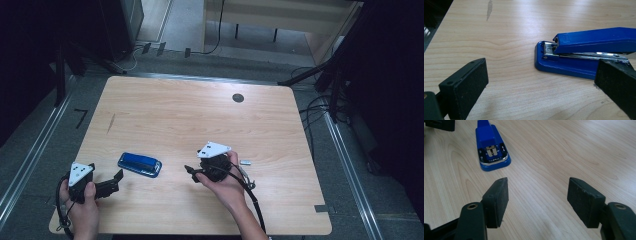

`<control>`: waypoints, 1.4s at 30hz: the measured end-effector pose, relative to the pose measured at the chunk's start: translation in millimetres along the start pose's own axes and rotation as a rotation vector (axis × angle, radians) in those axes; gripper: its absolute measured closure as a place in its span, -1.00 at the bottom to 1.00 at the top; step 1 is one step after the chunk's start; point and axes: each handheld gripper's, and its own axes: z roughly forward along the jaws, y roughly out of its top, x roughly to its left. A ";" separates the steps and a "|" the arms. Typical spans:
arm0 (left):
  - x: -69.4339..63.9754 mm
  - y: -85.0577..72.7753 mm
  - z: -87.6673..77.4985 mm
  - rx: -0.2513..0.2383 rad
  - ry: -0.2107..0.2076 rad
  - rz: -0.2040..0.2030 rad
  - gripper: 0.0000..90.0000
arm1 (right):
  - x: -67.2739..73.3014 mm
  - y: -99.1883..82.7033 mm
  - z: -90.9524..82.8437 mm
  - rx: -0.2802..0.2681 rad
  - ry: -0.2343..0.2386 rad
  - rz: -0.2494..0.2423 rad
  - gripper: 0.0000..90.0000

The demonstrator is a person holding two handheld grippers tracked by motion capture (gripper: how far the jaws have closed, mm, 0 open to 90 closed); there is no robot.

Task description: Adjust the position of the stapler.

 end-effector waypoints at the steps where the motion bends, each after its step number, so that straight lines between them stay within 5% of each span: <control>1: 0.0 0.0 0.0 0.000 0.000 0.000 -1.00 | 0.5 0.6 1.1 0.002 0.004 0.002 -0.22; 18: -0.4 0.1 -0.1 0.002 0.004 0.004 -1.00 | 15.9 15.0 30.0 0.021 0.074 -0.030 -0.19; 32: -7.1 0.4 1.8 0.020 0.031 0.058 -1.00 | 30.4 28.4 50.7 0.017 0.144 -0.041 -0.19; 42: -3.9 0.3 0.9 0.012 0.010 0.037 -1.00 | 41.7 39.0 69.7 0.044 0.164 -0.068 -0.17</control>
